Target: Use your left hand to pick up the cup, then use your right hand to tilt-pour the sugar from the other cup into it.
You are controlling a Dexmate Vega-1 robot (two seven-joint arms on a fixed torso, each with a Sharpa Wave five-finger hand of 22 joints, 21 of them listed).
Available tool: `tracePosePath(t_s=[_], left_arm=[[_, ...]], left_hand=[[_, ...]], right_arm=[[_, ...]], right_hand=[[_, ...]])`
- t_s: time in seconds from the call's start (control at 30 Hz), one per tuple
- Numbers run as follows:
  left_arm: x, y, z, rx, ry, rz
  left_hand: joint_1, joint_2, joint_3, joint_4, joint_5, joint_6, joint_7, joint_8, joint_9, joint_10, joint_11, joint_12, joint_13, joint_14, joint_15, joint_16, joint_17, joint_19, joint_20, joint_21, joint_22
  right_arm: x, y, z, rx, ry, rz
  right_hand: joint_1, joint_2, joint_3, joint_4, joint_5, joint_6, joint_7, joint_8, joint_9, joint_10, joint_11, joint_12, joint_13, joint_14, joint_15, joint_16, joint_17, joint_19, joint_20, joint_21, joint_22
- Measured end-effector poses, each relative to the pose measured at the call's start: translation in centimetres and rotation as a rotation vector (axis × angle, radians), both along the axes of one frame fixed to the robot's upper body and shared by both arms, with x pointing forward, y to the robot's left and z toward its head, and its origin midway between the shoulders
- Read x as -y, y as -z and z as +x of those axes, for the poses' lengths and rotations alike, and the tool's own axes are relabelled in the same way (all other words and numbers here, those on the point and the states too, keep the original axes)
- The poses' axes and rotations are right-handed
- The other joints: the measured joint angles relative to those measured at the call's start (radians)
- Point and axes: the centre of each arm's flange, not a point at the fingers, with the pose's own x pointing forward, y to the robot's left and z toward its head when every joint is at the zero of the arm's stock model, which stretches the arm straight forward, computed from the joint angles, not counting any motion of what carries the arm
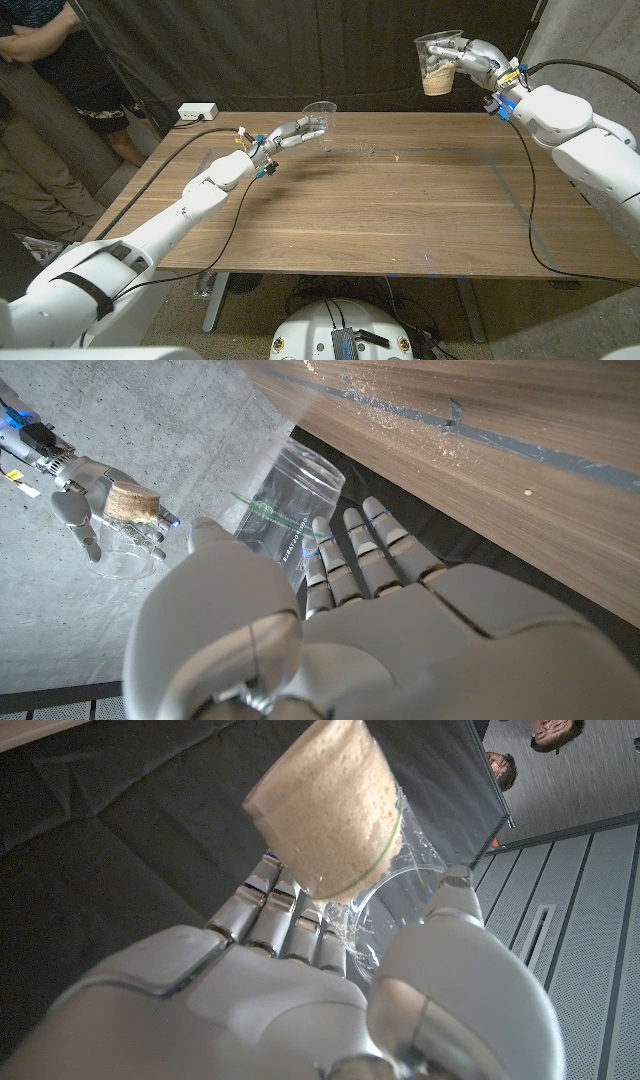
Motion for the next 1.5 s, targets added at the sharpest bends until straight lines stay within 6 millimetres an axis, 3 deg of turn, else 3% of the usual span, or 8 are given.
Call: tracePosePath(t_s=[0.9, 1.5], left_arm=[[0.3, 0.5, -0.4, -0.002, 0.016, 0.011], [0.4, 1.3, -0.9, -0.005, 0.021, 0.004]], left_hand=[[0.004, 0.004, -0.003, 0.003, -0.008, 0.002, -0.002, 0.000, 0.000, 0.000, 0.000, 0.000, 0.004, 0.004, 0.004, 0.000, 0.005, 0.000, 0.000, 0.000, 0.000], [0.004, 0.004, 0.002, 0.007, -0.013, 0.002, -0.002, 0.000, 0.000, 0.000, 0.000, 0.000, 0.005, 0.004, 0.004, 0.000, 0.005, 0.000, 0.000, 0.000, 0.000]], right_arm=[[-3.8, -2.8, -1.6, -0.030, 0.016, -0.125], [-6.1, -2.8, -2.0, -0.062, -0.017, -0.186]], right_hand=[[0.039, 0.003, 0.016, -0.016, -0.004, 0.008, 0.003, -0.004, 0.000, 0.019, 0.003, -0.004, 0.004, 0.013, 0.001, 0.000, 0.000, 0.010, 0.004, 0.000, 0.000], [0.048, -0.003, 0.016, -0.016, -0.008, 0.013, 0.008, -0.005, 0.005, 0.018, 0.003, -0.008, 0.004, 0.013, 0.001, 0.000, 0.000, 0.012, 0.002, 0.000, 0.000]])
